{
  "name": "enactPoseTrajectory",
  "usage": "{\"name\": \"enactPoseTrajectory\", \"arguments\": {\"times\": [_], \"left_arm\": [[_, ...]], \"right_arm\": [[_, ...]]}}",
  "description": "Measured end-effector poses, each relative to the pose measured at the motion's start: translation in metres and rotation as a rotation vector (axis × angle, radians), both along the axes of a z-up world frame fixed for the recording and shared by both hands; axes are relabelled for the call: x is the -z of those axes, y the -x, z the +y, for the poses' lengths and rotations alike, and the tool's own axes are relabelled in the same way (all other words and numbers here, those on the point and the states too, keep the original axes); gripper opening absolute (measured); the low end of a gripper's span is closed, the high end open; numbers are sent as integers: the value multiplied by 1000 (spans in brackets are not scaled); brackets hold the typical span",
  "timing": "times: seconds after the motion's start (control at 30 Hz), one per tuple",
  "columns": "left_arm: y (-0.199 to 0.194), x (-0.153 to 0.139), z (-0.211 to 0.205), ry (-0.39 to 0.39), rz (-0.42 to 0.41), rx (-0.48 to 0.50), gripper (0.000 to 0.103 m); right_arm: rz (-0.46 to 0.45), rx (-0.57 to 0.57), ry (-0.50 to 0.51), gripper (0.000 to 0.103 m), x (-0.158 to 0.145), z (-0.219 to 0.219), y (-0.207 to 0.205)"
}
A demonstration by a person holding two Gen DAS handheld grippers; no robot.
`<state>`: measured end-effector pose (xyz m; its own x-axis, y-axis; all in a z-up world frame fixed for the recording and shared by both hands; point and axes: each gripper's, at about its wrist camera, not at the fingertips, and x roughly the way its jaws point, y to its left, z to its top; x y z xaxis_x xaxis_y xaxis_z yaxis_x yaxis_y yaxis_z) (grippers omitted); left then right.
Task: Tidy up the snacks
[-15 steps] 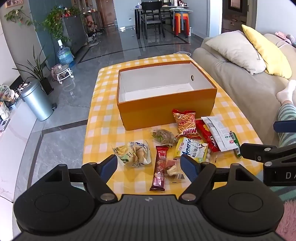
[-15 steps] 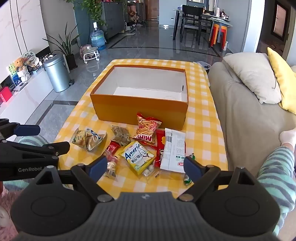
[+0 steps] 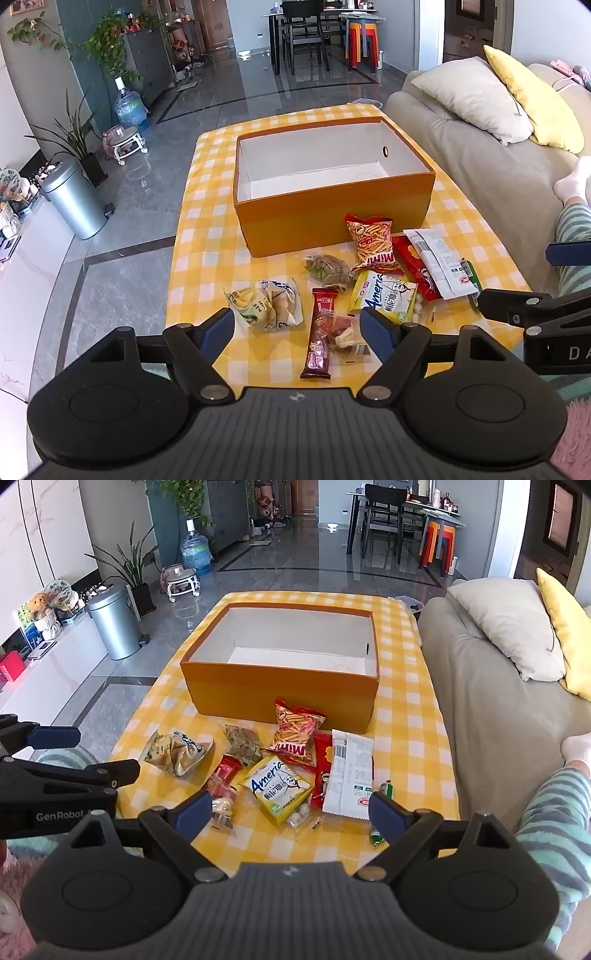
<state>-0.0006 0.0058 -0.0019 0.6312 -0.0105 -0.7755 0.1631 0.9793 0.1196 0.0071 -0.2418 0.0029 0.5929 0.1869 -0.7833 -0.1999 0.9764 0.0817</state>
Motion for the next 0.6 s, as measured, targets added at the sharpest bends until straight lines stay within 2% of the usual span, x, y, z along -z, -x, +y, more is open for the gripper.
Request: {"name": "enactPoseTrajectory", "arguments": {"times": [0.6], "left_arm": [[-4, 4, -1, -2, 17, -14, 91]], "right_arm": [[5, -10, 7, 89, 3, 5, -1]]}}
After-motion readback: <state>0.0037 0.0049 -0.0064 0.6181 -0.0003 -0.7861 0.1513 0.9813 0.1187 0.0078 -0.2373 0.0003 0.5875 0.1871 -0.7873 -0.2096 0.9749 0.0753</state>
